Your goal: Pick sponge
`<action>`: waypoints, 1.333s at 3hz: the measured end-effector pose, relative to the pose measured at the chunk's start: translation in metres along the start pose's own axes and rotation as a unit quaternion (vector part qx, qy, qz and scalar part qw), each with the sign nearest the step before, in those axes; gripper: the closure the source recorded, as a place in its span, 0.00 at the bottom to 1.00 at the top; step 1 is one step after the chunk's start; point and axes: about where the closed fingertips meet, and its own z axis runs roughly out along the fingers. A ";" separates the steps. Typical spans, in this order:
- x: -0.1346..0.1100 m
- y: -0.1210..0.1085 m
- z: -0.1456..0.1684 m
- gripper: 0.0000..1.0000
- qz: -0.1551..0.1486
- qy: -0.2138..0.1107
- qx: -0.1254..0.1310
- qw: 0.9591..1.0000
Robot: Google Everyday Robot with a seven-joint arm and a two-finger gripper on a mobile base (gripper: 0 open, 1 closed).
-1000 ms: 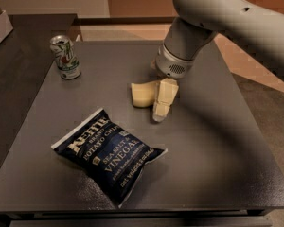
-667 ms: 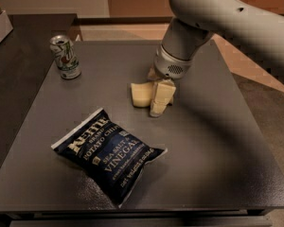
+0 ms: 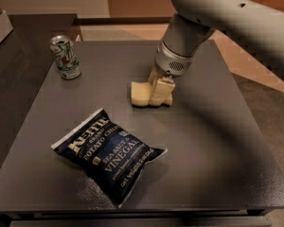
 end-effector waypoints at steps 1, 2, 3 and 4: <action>-0.003 -0.007 -0.025 0.95 0.001 -0.011 0.018 1.000; -0.007 -0.020 -0.059 1.00 0.005 -0.021 0.043 0.999; -0.007 -0.034 -0.102 1.00 0.009 -0.036 0.076 0.996; -0.013 -0.047 -0.144 1.00 0.006 -0.053 0.112 0.992</action>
Offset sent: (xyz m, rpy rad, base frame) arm 0.0293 -0.0277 0.1093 0.0754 -0.1420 -0.0659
